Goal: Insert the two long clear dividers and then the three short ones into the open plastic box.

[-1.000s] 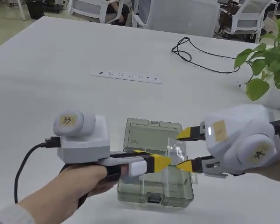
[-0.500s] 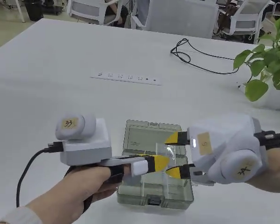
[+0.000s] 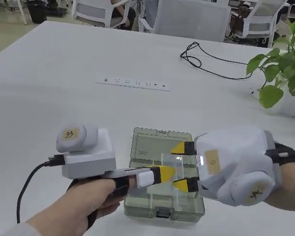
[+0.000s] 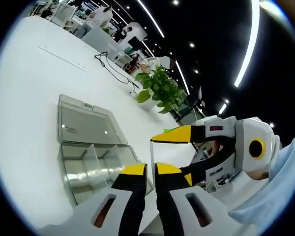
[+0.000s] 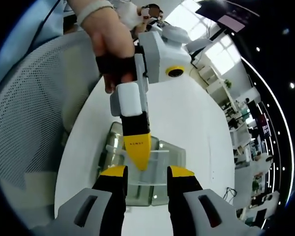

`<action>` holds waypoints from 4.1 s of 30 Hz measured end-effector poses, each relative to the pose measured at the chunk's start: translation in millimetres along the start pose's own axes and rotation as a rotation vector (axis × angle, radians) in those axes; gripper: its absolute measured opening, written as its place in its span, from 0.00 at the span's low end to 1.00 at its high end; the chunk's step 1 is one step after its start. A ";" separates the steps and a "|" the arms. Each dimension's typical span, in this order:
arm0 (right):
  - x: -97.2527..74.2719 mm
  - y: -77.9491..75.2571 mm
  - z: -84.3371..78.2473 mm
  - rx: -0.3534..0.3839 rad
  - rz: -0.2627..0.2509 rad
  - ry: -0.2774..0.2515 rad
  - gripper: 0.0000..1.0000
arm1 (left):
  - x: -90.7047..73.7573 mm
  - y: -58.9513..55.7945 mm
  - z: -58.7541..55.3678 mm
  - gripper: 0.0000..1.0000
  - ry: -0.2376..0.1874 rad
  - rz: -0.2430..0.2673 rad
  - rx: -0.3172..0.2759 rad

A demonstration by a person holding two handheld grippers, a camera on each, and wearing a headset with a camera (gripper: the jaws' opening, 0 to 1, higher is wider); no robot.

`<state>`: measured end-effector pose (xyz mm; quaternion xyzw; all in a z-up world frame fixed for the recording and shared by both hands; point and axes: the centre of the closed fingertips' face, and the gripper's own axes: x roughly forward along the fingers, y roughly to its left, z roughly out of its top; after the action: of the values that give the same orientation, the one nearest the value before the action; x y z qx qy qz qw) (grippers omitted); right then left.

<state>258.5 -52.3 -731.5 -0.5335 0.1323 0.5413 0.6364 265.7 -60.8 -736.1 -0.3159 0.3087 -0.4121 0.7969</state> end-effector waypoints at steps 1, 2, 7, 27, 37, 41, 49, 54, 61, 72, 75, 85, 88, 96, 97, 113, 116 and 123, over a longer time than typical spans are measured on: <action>0.2 0.1 -0.1 -0.009 -0.005 0.002 0.33 | 0.0 -1.0 0.1 0.00 -0.004 -0.005 -0.004; 0.4 0.9 -0.2 -0.015 -0.003 0.005 0.33 | 0.3 -2.6 -0.7 0.00 -0.003 -0.014 -0.019; -0.3 1.3 -0.8 -0.019 0.001 0.007 0.33 | 0.3 -2.2 -2.5 0.00 -0.002 -0.018 -0.040; -28.7 -8.3 3.7 0.330 0.157 -0.130 0.29 | -12.8 -20.5 -18.0 0.00 0.096 -0.154 0.254; -45.5 14.0 11.8 0.417 0.377 -0.150 0.20 | -21.3 -34.0 -35.7 0.00 0.183 -0.258 0.449; -46.5 18.7 16.5 0.430 0.426 -0.152 0.20 | -22.4 -35.6 -39.9 0.00 0.207 -0.275 0.550; -43.4 29.9 14.4 0.422 0.512 -0.118 0.17 | -23.3 -38.4 -45.7 0.00 0.250 -0.288 0.668; -42.0 35.8 16.8 0.419 0.538 -0.105 0.15 | -22.5 -38.9 -43.5 0.00 0.242 -0.287 0.696; -40.6 35.9 19.1 0.425 0.554 -0.106 0.10 | -20.9 -42.4 -42.7 0.00 0.230 -0.296 0.709; -39.4 36.3 17.5 0.438 0.569 -0.099 0.04 | -19.2 -42.1 -39.9 0.00 0.219 -0.297 0.708; -39.6 36.4 17.9 0.447 0.575 -0.101 0.03 | -19.1 -41.2 -39.2 0.00 0.218 -0.293 0.711; -38.3 40.9 17.1 0.436 0.594 -0.068 0.03 | -16.8 -39.1 -43.5 0.00 0.233 -0.275 0.714; -37.5 39.2 16.2 0.443 0.588 -0.062 0.03 | -15.7 -35.9 -40.4 0.01 0.223 -0.249 0.712; -36.4 28.4 1.2 0.459 0.549 -0.015 0.03 | -18.9 -19.7 -31.0 0.23 0.203 -0.166 0.731; -36.1 27.3 -1.3 0.456 0.547 -0.011 0.03 | -19.5 -17.6 -29.8 0.26 0.199 -0.154 0.737; -22.1 16.2 -44.3 0.405 0.486 0.144 0.03 | -29.8 7.8 -23.4 0.65 0.154 -0.021 0.711; -21.2 15.6 -45.9 0.410 0.491 0.151 0.03 | -32.8 12.8 -22.7 0.70 0.154 0.003 0.703; -14.6 13.9 -53.8 0.389 0.485 0.186 0.03 | -40.8 26.4 -19.3 0.89 0.139 0.075 0.681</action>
<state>263.5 -106.7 -749.3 -0.4019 0.4142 0.5904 0.5642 244.2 -18.7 -758.4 0.0083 0.2186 -0.4827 0.8480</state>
